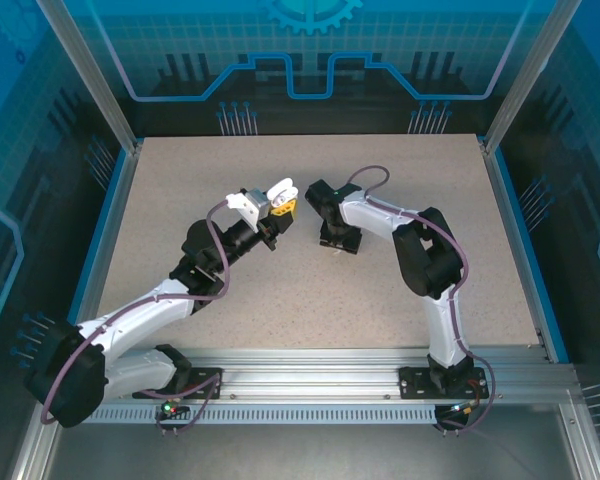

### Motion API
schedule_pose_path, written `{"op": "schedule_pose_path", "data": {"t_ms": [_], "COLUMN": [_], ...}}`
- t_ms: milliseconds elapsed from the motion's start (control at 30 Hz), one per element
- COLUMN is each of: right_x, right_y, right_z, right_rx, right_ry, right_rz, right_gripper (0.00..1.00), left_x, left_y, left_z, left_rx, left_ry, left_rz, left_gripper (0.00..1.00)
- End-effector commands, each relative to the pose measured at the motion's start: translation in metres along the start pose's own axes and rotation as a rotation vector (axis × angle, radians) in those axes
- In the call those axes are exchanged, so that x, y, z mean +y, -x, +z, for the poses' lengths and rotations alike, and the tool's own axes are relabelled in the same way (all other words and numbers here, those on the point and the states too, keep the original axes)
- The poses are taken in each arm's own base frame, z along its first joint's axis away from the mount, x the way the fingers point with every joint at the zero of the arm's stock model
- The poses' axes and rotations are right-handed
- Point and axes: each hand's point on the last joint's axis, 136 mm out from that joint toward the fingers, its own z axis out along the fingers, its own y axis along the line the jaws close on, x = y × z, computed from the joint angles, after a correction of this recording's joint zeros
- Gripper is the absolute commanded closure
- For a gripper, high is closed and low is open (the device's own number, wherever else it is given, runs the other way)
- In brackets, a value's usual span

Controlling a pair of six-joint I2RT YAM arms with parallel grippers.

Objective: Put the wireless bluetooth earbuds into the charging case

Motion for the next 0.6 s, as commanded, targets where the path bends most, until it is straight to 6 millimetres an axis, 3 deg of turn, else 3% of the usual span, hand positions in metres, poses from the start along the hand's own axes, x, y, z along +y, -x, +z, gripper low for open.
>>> {"op": "schedule_pose_path", "data": {"t_ms": [0,567], "right_x": [-0.0082,-0.0076], "right_y": [-0.0048,0.0011], "right_z": [0.0109,0.018], "right_rx": [0.014,0.012], "right_ry": [-0.038,0.008], "right_rz": [0.017,0.149], "right_gripper": [0.49,0.49], "left_x": [-0.0008,-0.0008], "left_y": [0.0134,0.0116], "left_z": [-0.0046,-0.0022], "left_rx": [-0.055,-0.053], "left_ry": [0.006,0.003], "left_rz": [0.025,0.02], "left_gripper": [1.0,1.0]}}
